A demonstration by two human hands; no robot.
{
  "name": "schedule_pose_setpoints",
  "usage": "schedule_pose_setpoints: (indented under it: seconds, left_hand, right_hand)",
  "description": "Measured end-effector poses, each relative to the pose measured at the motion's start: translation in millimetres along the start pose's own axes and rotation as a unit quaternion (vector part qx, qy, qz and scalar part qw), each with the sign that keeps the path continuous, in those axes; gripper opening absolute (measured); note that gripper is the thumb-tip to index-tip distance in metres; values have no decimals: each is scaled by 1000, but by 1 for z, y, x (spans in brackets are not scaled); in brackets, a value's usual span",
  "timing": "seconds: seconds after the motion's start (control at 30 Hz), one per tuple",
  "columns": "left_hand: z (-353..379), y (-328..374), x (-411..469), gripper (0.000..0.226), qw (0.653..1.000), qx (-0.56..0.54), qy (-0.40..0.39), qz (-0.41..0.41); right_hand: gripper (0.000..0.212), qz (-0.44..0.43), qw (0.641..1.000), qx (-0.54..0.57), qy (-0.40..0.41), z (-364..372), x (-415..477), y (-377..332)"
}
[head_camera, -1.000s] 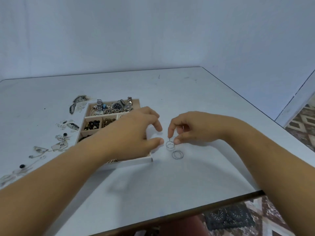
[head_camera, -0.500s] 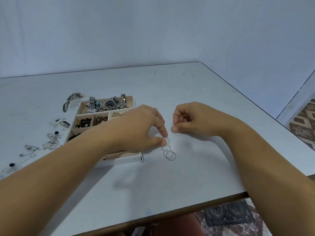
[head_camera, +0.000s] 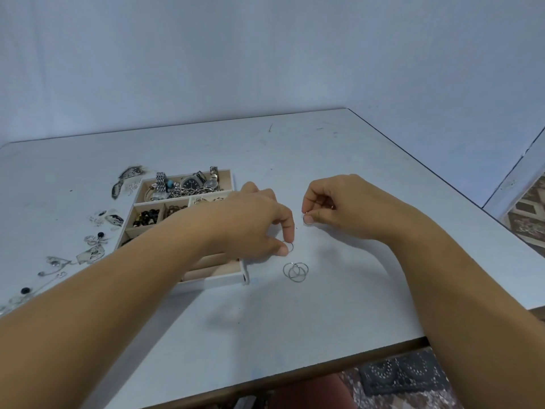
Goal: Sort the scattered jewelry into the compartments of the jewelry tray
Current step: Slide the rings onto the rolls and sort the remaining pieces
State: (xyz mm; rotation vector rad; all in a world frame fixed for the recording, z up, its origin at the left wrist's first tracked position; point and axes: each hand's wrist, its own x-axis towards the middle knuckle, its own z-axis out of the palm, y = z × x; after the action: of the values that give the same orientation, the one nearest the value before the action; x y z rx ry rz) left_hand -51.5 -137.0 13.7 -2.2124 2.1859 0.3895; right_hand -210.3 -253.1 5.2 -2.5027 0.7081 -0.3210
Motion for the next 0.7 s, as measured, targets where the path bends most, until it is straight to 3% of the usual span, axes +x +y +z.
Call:
schedule_pose_setpoints:
  seconds: [0.17,0.27,0.47,0.7]
  left_hand:
    - [3,-3,0,19,1000,-4,10,-21]
    - [0,-3,-16,20,994,-44,102,1]
    - [-11,-39,-64,14,958,-83,274,-33]
    - [-9,-72,-96,9,945,-88,310,-57]
  right_hand:
    - [7,-9,1000,7,4,1,-2,-1]
    - [6,-21,999,21,13,2,-2,-3]
    - [5,-71,995,68,35,13,-1,-16]
    - [2,-114,993,36,9,14,6,-59]
